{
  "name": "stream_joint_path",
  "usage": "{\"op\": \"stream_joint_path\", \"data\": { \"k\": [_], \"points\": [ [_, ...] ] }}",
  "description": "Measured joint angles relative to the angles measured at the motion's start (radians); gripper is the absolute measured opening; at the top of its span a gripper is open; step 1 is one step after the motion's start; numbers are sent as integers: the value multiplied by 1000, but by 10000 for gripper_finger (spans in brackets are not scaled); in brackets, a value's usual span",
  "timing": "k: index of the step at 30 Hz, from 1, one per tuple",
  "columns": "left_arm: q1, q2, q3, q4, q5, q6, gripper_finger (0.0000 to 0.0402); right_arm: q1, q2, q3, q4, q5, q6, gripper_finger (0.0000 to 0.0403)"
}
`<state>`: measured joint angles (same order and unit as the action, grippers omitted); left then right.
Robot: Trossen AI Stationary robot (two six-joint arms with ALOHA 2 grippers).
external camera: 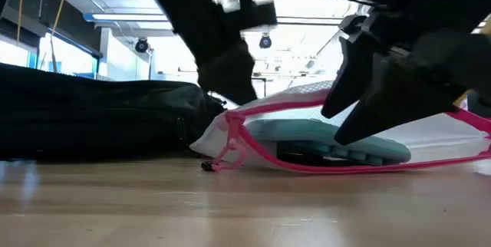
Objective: Unpack backpack
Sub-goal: Remove the blue calculator in the pink zip bag
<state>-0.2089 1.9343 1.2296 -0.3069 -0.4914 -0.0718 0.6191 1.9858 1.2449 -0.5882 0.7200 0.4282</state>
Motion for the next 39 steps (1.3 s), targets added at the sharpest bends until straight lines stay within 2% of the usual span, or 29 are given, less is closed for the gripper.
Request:
{"op": "stream_joint_path", "data": {
  "k": [3,7,13,21,31,35,39],
  "points": [
    [60,-5,-45,63,128,-31,106,-14,0,0,1,20,-29,222],
    [87,-6,-95,153,211,-51,103,-26,18,1,10,9,-92,222],
    [79,-3,-104,192,235,-50,83,-25,63,4,18,38,-111,222],
    [68,-1,-106,195,286,-55,54,-34,85,2,1,160,-61,222],
    [64,1,-106,169,462,-66,10,-110,84,0,-7,164,-35,221],
    [64,1,-106,165,485,-66,2,-138,83,1,-26,151,-41,197],
    [64,1,-107,159,466,-66,1,-151,81,2,-45,152,-62,141]
  ]
}}
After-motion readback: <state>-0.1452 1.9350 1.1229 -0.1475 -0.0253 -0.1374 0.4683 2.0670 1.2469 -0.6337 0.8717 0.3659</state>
